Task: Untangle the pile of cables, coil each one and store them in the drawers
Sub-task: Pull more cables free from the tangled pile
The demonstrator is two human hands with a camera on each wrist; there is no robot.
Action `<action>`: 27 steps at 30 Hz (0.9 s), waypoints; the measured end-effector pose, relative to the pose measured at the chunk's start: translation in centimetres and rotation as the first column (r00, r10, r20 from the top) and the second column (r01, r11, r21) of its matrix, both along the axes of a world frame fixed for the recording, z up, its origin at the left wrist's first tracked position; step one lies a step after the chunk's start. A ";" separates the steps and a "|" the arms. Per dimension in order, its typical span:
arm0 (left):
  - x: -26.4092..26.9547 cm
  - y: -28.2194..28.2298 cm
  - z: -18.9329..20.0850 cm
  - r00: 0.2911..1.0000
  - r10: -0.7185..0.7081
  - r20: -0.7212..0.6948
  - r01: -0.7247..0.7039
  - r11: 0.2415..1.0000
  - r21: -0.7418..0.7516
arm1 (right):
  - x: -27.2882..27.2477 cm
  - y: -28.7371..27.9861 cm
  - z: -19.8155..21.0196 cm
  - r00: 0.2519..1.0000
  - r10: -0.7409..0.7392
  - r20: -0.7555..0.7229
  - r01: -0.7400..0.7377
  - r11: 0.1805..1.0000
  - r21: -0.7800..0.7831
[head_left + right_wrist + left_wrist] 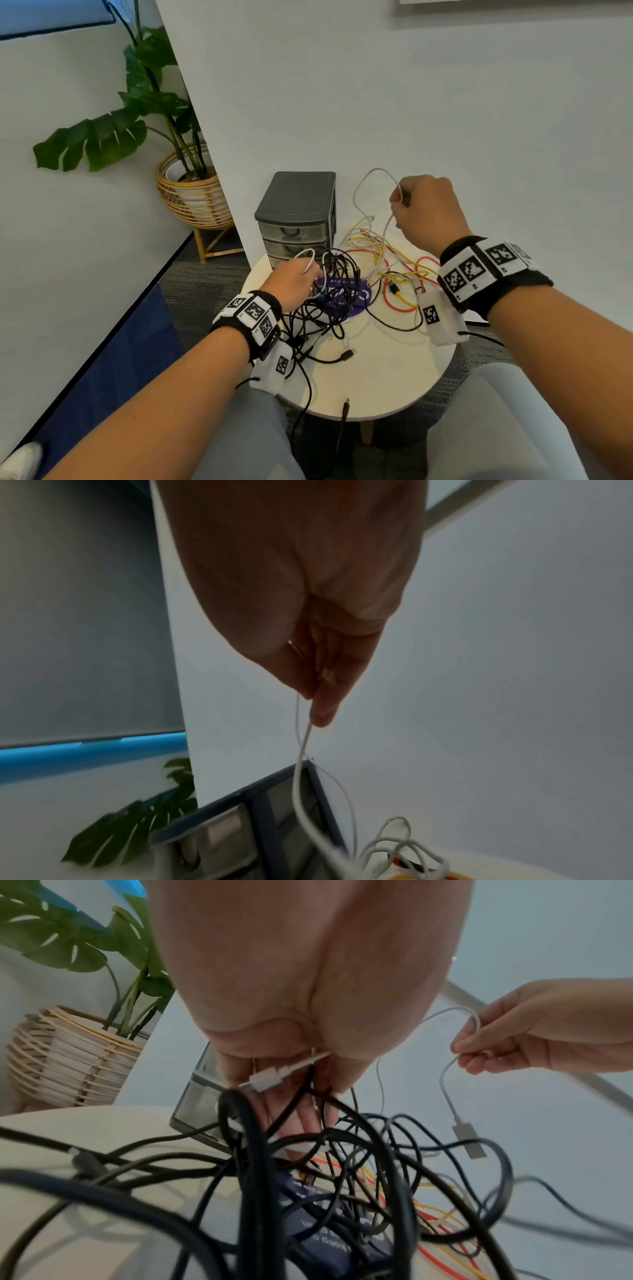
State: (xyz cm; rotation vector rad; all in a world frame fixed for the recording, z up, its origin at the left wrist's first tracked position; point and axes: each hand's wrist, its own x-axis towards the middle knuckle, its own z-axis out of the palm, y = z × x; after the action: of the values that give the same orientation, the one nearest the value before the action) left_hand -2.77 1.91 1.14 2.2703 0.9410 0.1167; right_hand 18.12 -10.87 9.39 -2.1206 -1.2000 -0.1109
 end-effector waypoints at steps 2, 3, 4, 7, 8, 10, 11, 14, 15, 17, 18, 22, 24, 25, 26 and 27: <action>-0.2 -0.2 1.5 1.000 -0.005 0.012 0.005 1.000 0.018 | 0.1 -0.2 0.5 0.999 0.003 -0.040 0.000 0.996 0.088; -0.4 -0.2 2.6 1.000 -0.006 0.030 0.004 0.999 0.047 | 0.3 -0.3 0.8 0.998 -0.005 -0.063 0.014 0.991 0.136; -0.7 -0.2 3.8 0.998 -0.012 0.055 0.007 0.996 0.083 | 0.5 -0.5 1.3 0.996 -0.022 -0.084 0.036 0.985 0.168; -1.5 0.7 7.9 0.977 0.002 0.214 -0.030 0.992 0.124 | 1.4 -1.0 1.8 0.990 -0.067 -0.126 0.081 0.991 0.107; -1.9 1.1 9.4 0.957 0.024 0.288 -0.057 0.992 0.109 | 1.6 -1.1 1.5 0.987 -0.069 -0.147 0.076 0.996 0.037; -2.6 1.6 12.4 0.895 0.075 0.439 -0.106 0.993 0.047 | 1.7 -1.1 0.4 0.976 -0.051 -0.210 0.026 0.992 -0.123; -2.8 1.5 13.7 0.860 0.087 0.503 -0.108 0.994 0.013 | 1.5 -1.1 -0.3 0.969 -0.036 -0.242 -0.012 0.981 -0.194; -3.1 0.9 16.6 0.782 0.062 0.621 -0.072 0.997 -0.009 | 0.7 -0.8 -2.4 0.957 -0.008 -0.291 -0.102 0.927 -0.361; -3.1 0.6 17.4 0.770 0.038 0.637 -0.059 0.998 0.012 | 0.3 -0.7 -2.8 0.963 -0.006 -0.268 -0.112 0.900 -0.422; -2.8 0.2 18.4 0.755 -0.004 0.655 -0.022 0.999 0.031 | -0.6 -0.3 -3.3 0.989 -0.017 -0.149 -0.064 0.851 -0.521; -2.7 0.0 18.8 0.747 -0.016 0.664 -0.003 1.000 0.027 | -1.1 -0.1 -3.2 0.996 -0.028 -0.082 -0.019 0.852 -0.522; -2.1 -1.0 20.2 0.676 -0.035 0.736 0.066 0.998 -0.013 | -3.5 0.9 -1.1 0.985 0.167 -0.037 -0.171 0.937 -0.305; -1.7 -1.7 21.1 0.624 -0.045 0.780 0.099 0.995 -0.022 | -5.1 1.4 0.1 0.917 0.352 -0.190 -0.393 0.883 -0.258; -1.6 -2.2 21.6 0.596 -0.051 0.802 0.122 0.992 -0.027 | -5.7 1.7 0.4 0.886 0.390 -0.252 -0.450 0.855 -0.259; -1.5 -2.6 22.1 0.562 -0.056 0.825 0.153 0.988 -0.037 | -6.2 2.0 0.6 0.870 0.400 -0.287 -0.473 0.840 -0.265; -1.5 -3.0 22.6 0.525 -0.057 0.849 0.188 0.981 -0.051 | -6.5 2.4 0.5 0.869 0.395 -0.298 -0.475 0.835 -0.279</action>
State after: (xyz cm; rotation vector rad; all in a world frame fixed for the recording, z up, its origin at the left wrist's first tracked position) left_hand -4.23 -1.13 23.73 1.7646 0.2265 0.9813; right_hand 11.60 -8.47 9.91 -2.0048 -1.6185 0.5785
